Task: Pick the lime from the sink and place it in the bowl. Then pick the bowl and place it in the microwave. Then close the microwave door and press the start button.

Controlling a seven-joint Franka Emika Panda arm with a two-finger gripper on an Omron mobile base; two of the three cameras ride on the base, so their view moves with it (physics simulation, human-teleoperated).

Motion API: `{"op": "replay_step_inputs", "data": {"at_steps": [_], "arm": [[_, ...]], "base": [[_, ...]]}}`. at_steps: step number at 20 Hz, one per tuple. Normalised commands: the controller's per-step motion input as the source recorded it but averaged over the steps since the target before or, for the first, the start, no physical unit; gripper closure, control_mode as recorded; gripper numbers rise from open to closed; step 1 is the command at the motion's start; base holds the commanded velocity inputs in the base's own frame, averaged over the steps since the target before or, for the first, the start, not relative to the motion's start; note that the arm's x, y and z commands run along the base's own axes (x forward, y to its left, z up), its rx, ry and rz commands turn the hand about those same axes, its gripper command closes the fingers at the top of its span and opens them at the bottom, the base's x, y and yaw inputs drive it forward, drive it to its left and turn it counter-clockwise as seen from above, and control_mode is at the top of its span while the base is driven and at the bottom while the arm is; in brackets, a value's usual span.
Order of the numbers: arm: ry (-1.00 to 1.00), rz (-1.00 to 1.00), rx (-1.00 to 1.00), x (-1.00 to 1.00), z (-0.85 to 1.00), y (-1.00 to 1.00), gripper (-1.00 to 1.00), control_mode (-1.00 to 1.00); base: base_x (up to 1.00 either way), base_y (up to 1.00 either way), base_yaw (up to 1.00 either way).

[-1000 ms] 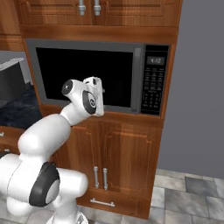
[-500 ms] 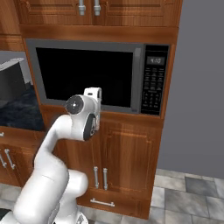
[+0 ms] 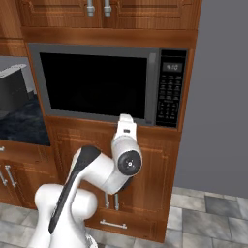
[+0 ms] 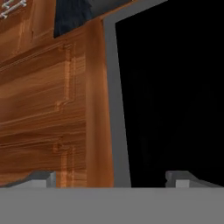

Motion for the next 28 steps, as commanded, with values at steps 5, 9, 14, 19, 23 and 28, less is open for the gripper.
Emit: {"op": "replay_step_inputs", "data": {"at_steps": [5,9,14,19,23,28], "arm": [[-0.13,0.09,0.07,0.01,0.01,-0.67,-1.0,-1.0],[-0.06,0.02,0.06,0.02,0.21,-0.38,-1.0,-1.0],[0.0,0.0,0.03,0.0,0.24,-0.25,-1.0,-1.0],[-0.01,0.0,0.02,0.04,0.2,-0.33,1.0,-1.0],[-0.06,-0.02,0.0,0.1,0.16,-0.03,1.0,-1.0],[-0.04,-0.04,0.0,0.21,0.0,0.0,1.0,-1.0]], "base": [[0.0,0.0,0.0],[0.0,0.0,0.0],[0.0,0.0,0.0],[0.0,0.0,0.0],[0.0,0.0,0.0],[0.0,0.0,0.0]]}}
